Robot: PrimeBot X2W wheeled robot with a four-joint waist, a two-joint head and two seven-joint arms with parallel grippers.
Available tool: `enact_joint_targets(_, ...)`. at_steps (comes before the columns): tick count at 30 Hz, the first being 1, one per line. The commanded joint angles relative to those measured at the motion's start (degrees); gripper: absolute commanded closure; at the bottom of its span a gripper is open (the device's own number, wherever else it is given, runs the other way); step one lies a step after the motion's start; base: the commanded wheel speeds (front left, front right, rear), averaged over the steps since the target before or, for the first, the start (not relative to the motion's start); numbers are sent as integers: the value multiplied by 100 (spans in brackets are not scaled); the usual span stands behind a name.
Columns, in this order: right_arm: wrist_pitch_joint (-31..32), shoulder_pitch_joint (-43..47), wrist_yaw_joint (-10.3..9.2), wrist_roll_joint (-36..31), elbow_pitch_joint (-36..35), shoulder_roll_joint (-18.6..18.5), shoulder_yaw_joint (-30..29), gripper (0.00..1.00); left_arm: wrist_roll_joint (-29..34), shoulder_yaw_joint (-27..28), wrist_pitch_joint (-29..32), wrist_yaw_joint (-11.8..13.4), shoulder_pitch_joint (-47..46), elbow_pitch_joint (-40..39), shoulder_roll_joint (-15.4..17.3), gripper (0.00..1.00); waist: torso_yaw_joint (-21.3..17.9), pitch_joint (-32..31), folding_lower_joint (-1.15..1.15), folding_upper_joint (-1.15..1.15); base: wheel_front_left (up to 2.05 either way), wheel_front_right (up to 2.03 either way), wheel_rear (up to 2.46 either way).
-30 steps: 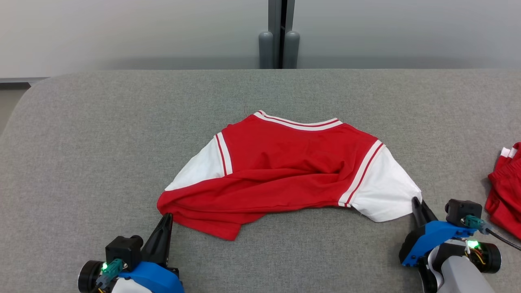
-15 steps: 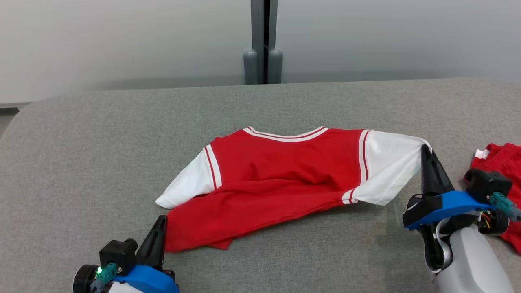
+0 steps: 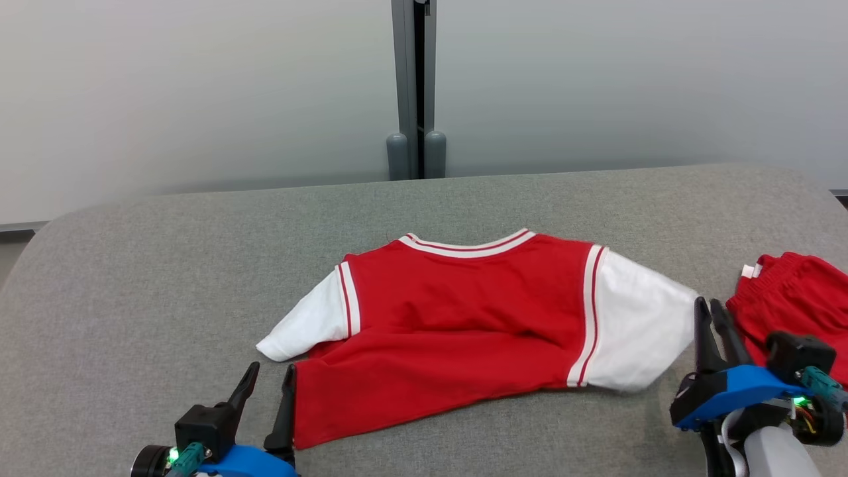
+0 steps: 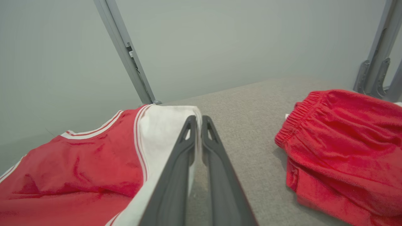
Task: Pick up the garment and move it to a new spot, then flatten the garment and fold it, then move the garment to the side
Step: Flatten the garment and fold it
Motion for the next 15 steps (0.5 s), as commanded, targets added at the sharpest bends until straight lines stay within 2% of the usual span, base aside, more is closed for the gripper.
enact_joint_targets(1,-18,16,3,-182,10,-36,-100,0,44,38,-26,32,16,-6,-28,0,-4,-8,1,0,0,0,0)
enact_joint_targets(4,-17,194,3,-306,89,-25,-409,0,151,125,-26,71,57,2,-61,0,-8,-29,1,0,0,0,0)
enact_joint_targets(8,-18,372,3,-383,-185,-29,-567,0,278,253,-26,143,94,-50,-120,0,-42,-40,1,0,0,0,0)
enact_joint_targets(15,-17,775,3,-746,-1152,-27,1,0,496,468,-26,239,174,-143,-168,0,-84,-30,1,0,0,0,0)
